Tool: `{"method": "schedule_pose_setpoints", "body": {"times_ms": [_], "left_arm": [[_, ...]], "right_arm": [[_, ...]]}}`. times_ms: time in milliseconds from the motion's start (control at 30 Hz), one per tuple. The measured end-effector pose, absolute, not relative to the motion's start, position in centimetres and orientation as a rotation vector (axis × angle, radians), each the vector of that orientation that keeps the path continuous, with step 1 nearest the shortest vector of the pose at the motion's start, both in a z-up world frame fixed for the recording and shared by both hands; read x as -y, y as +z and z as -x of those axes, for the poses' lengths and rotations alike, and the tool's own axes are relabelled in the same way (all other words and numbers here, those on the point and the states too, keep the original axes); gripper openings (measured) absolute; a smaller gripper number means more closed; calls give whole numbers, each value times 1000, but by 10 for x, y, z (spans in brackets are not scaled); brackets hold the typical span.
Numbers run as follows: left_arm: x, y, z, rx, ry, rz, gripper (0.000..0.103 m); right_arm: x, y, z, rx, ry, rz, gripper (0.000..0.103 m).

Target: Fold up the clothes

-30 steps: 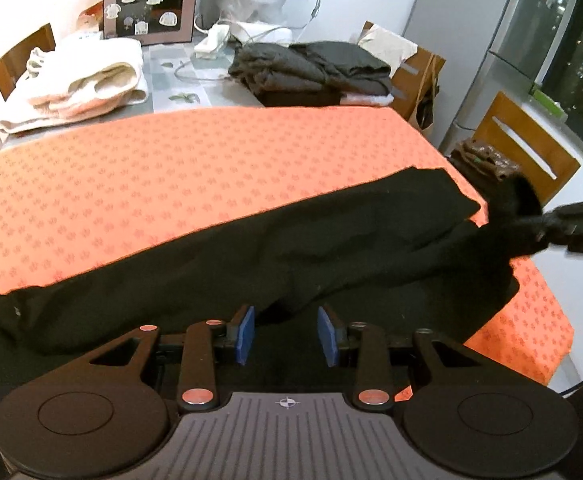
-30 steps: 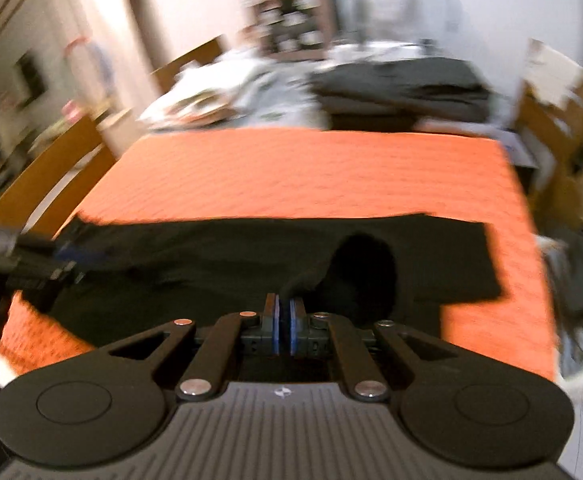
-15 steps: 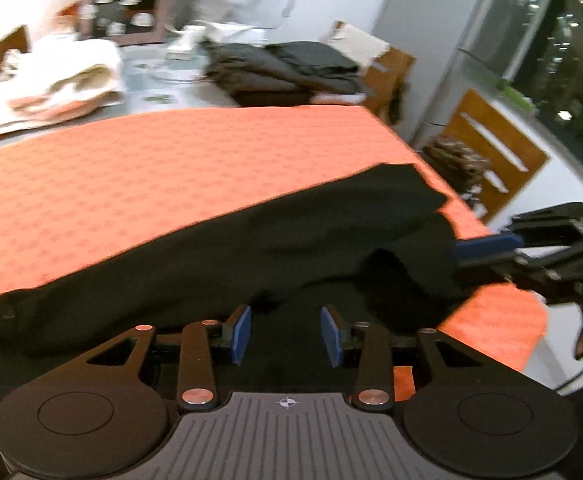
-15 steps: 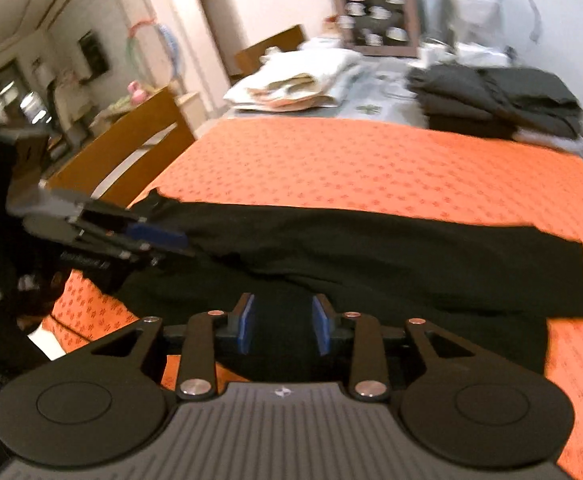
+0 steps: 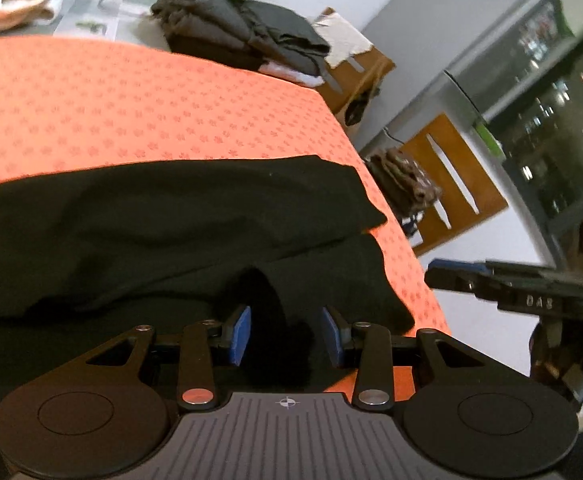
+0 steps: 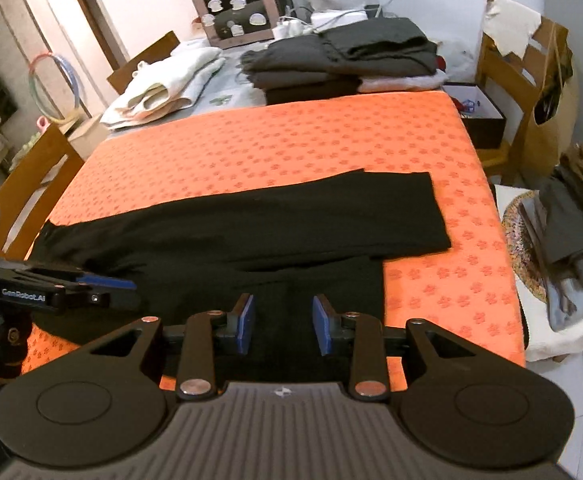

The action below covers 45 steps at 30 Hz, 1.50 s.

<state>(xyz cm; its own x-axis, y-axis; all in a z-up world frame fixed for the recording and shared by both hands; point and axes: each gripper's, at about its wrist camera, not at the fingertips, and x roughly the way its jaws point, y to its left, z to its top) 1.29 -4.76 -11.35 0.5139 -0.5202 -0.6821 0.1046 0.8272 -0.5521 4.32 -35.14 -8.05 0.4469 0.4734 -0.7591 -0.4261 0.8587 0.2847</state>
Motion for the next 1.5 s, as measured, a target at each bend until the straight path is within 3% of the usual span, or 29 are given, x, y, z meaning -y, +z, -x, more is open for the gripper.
{"method": "schedule_pose_setpoints", "body": {"times_ms": [67,100,200,500,867,1267,1400,1467,1500], "left_arm": [[54,-118,-17,-974,-383,492,27],[57,-119,-19,-979,-379,496,10],[62,-117,-14,-986,-379,482,5],[71,-109,2,-1001,-275,414,4],[55,-101,17,-956,-121,369,14],[41,-92,33,-949,-70,331,20],[38,-88,40,-937,-54,332,22],[34,-87,44,-934,-44,335,22],[33,-86,46,-932,-39,336,22]], "right_arm": [[352,-88,-55,-965,578,-53,37],[349,-92,-61,-968,595,-42,37],[338,-106,-77,-978,661,2,37],[300,-141,-100,-993,747,206,37],[356,-120,-111,-946,622,-48,38],[404,-160,-161,-998,245,-218,40],[410,-166,-163,-992,191,-308,33],[412,-166,-162,-981,186,-358,5],[414,-164,-161,-969,193,-390,6]]}}
